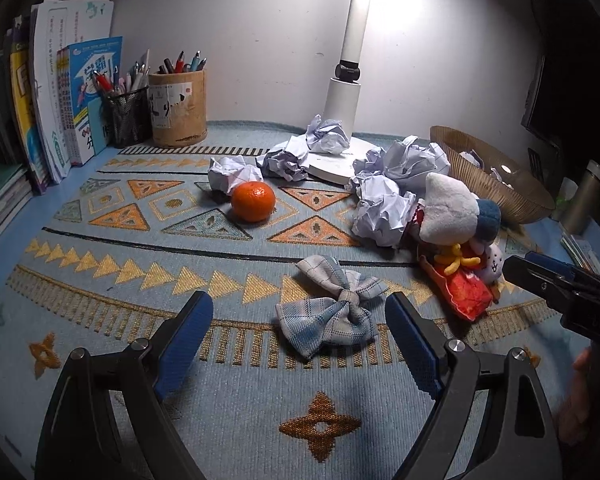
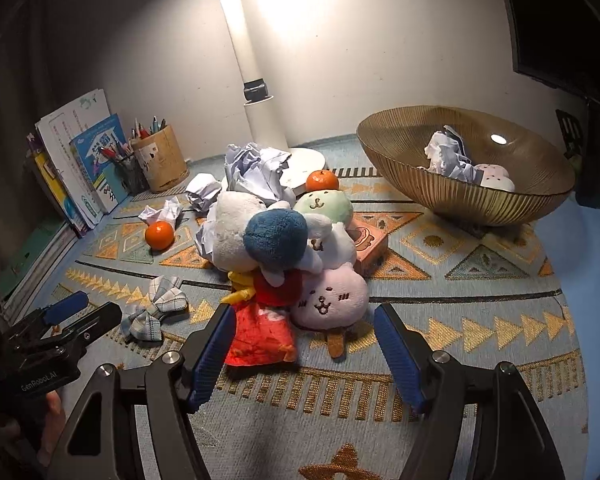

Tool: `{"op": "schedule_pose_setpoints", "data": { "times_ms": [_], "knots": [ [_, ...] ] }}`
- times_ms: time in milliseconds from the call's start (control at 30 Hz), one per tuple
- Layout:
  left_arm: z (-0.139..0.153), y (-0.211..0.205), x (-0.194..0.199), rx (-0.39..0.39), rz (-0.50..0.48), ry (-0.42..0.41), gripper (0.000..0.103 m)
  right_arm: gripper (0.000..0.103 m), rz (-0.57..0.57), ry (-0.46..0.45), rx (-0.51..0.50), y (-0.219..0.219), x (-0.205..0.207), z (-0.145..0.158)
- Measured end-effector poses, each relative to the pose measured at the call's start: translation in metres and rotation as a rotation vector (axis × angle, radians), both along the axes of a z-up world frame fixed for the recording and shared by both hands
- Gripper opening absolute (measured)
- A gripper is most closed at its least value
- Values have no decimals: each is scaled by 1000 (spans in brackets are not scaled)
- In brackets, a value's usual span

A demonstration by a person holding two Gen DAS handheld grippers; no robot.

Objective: Organize objects
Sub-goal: 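Grasp the white plush with blue head using the right tool, then grasp the blue plaid bow with the left tool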

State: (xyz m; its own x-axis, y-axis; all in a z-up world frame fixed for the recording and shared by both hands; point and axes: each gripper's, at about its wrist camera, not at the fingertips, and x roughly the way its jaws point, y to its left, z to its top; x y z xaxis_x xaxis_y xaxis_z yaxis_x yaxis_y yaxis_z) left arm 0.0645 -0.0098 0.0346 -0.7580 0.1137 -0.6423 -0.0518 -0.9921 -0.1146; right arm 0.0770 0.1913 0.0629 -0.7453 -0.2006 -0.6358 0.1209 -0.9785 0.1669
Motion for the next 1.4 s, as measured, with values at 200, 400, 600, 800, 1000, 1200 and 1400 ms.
{"op": "schedule_pose_setpoints", "data": {
  "times_ms": [200,400,600,800,1000,1200,1400],
  "knots": [
    [-6,2,-9,28,-69,-80,87,70,241,76,260,-32,-16,26],
    [-11,1,-26,91,-119,-158,87,70,426,41,444,-46,-46,17],
    [-18,14,-34,40,-170,-200,74,55,462,12,475,-49,-64,3],
    [-15,24,-28,-12,-202,-172,28,48,430,50,455,-46,-54,7],
    [10,16,-10,73,-192,-72,18,47,311,83,160,-15,-39,59],
    [22,24,10,117,-207,-21,18,48,70,-61,-188,48,7,74],
    [1,27,9,114,-163,-103,34,48,-102,-254,-221,67,38,9]
  ]
}}
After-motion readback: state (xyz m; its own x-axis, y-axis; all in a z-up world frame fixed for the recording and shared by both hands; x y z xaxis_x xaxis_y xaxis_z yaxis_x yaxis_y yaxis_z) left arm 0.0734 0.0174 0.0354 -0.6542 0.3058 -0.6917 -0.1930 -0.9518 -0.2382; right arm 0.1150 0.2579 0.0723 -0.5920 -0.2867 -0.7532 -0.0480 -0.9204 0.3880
